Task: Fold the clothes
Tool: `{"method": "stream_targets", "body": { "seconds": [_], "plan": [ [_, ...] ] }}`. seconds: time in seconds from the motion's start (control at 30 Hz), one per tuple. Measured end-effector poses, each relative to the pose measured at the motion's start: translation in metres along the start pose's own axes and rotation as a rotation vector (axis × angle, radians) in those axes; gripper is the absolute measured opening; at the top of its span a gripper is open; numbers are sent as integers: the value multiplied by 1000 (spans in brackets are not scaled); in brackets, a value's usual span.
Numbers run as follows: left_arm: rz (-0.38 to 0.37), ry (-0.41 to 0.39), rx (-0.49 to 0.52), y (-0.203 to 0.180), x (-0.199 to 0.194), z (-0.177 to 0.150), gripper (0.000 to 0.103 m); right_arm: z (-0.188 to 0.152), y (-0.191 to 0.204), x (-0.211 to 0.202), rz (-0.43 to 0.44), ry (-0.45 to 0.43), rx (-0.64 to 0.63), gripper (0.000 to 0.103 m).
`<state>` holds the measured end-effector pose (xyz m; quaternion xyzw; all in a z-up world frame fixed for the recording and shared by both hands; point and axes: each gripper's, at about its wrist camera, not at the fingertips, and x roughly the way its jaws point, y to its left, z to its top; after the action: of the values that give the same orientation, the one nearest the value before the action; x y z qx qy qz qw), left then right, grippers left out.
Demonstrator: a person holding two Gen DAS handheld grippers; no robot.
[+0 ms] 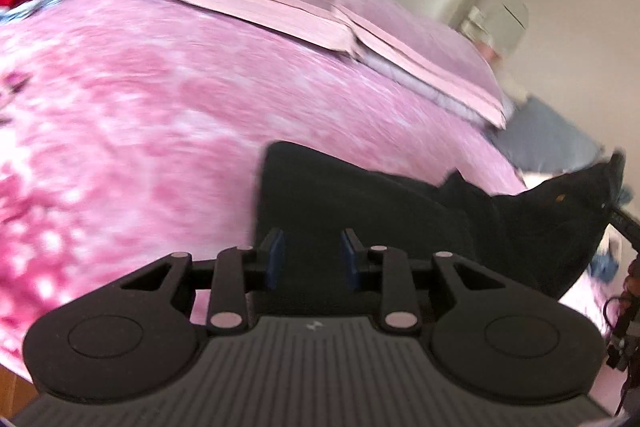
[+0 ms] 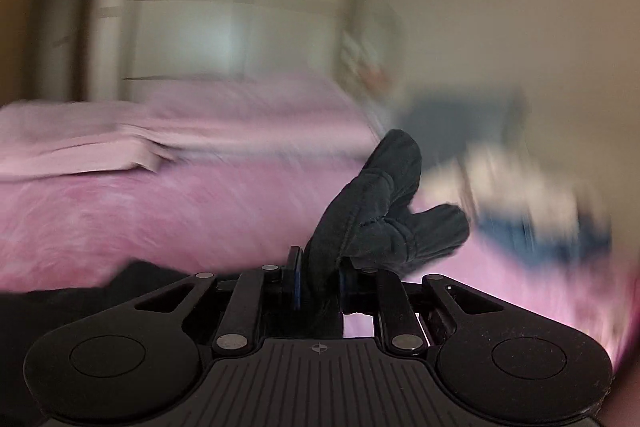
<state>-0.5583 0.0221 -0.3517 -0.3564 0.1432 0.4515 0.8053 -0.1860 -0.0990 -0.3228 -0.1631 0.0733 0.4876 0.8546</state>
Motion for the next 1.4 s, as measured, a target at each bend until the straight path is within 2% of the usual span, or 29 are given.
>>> {"method": "stream_targets", "body": {
  "seconds": [0.17,0.23,0.33,0.37,0.4,0.5,0.6,0.77,0.83,1.03,1.17,1.2,1.23,1.27,1.33,1.4],
  "plan": [
    [34,-26,-115,39,-17,6,25,-10,116,-41,202,-141,-404,19],
    [41,-25,-161,54,-22,5,25,-14,162,-57,283,-197,-565,26],
    [39,-14,-214,68,-27,0,25,-61,218,-63,464,-102,-768,41],
    [35,-9,-228,72,-28,-2,25,-79,233,-66,496,-63,-846,40],
    [26,-2,-239,74,-29,-4,25,-86,236,-70,478,-80,-866,41],
    [-12,18,-260,73,-28,-8,25,-101,240,-83,405,-153,-904,44],
    [-65,26,-274,65,-23,-10,25,-87,220,-88,396,-139,-812,59],
    [-126,31,-288,52,-18,-10,25,-87,183,-98,310,-100,-762,60],
    [-118,30,-282,51,-21,-12,25,-86,172,-97,315,-99,-759,60],
    [-93,27,-264,49,-28,-16,25,-86,193,-111,388,-200,-848,60],
    [-87,32,-269,59,-36,-19,25,-97,214,-91,384,-178,-933,60],
    [-85,34,-275,62,-37,-20,25,-99,220,-86,383,-171,-954,59],
    [-82,35,-280,65,-38,-20,25,-102,225,-81,381,-165,-975,35],
    [-79,33,-286,69,-39,-21,25,-105,230,-75,380,-159,-996,22],
    [-80,21,-295,75,-43,-22,25,-92,225,-74,411,-148,-911,12],
    [-77,8,-303,81,-46,-22,25,-68,213,-79,430,-192,-769,11]
  ]
}}
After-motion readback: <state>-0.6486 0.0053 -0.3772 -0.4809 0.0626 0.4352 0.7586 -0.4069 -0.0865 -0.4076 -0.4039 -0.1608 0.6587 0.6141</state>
